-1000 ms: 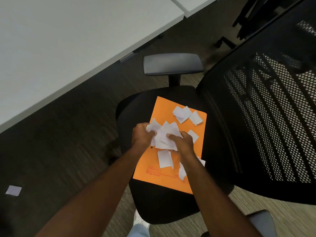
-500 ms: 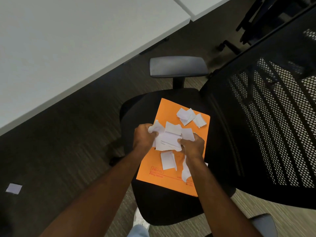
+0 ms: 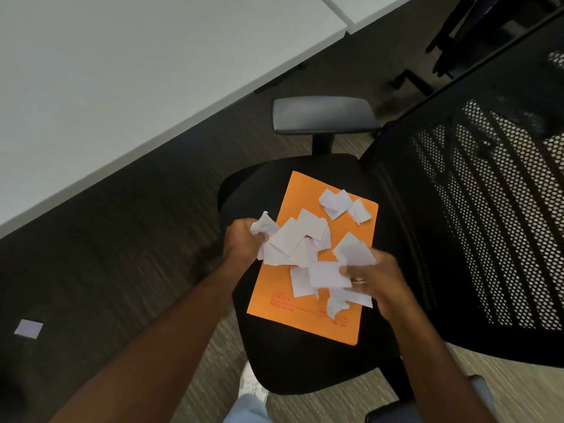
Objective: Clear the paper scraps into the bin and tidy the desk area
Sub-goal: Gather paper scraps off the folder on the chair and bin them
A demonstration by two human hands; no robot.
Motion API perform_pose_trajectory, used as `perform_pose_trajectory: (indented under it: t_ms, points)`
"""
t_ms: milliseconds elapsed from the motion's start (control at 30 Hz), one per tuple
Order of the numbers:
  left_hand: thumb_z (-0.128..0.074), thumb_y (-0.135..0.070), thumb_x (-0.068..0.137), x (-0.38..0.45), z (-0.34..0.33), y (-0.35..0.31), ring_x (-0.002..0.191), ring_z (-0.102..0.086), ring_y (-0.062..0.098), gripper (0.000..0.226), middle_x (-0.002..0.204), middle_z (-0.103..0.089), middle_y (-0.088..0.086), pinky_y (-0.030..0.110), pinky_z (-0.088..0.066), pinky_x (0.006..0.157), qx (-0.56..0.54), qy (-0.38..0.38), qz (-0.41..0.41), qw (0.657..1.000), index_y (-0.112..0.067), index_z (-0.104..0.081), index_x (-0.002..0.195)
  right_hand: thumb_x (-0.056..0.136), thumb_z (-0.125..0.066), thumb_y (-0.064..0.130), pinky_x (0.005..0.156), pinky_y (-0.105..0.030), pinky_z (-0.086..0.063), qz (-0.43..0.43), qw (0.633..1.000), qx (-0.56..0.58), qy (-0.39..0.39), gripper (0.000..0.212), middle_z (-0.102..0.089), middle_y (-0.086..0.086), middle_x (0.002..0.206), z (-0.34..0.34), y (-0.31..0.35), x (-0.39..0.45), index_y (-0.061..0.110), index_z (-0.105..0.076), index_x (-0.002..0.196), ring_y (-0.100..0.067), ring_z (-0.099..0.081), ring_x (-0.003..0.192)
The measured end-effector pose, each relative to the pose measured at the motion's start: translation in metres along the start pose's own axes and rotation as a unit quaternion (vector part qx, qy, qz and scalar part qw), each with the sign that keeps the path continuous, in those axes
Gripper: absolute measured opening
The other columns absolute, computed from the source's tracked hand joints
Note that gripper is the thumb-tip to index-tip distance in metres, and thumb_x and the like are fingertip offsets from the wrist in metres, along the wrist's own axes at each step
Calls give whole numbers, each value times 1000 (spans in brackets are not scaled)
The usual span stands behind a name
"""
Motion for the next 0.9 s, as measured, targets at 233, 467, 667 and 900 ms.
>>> perform_pose_trajectory:
  t_ms: [233, 467, 667, 900]
  points:
    - [-76, -14, 87, -4, -6, 2, 104, -69, 28, 35, 117, -71, 12, 32, -55, 73, 6, 27, 3, 1000, -6, -68, 120, 79, -81, 9, 82, -39, -58, 27, 947, -319, 30, 51, -69, -6, 108, -45, -32, -23, 12, -65, 127, -27, -67, 99]
    - [-78, -12, 85, -3, -12, 5, 88, -67, 19, 24, 108, -74, 10, 29, -55, 65, 34, 73, -5, 997, -9, -73, 108, 90, -72, 23, 74, -27, -42, 57, 903, -417, -82, 19, -70, -6, 107, -63, -38, -5, 14, -67, 106, -22, -67, 98]
    - [-81, -14, 83, 0, -10, 6, 109, -67, 31, 43, 121, -69, 14, 37, -58, 72, 75, 116, 28, 990, -5, -66, 122, 91, -69, 22, 72, -26, -44, 57, 886, -452, -91, 10, -69, -6, 97, -53, -39, 1, 13, -64, 92, -18, -62, 81]
    - [-80, -3, 81, -8, -3, -5, 110, -65, 36, 46, 123, -66, 17, 35, -58, 55, 67, 184, 63, 979, -1, -62, 122, 81, -81, 15, 39, -18, -45, -17, 926, -377, -10, 26, -60, 2, 81, -14, -41, -9, 16, -55, 85, -6, -63, 48]
Point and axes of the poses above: each hand's wrist, its own x-axis towards the middle knuckle, its own z-axis out of the back of the hand, y = z × x, the point moved 5 cm from there along x, towards the middle knuckle
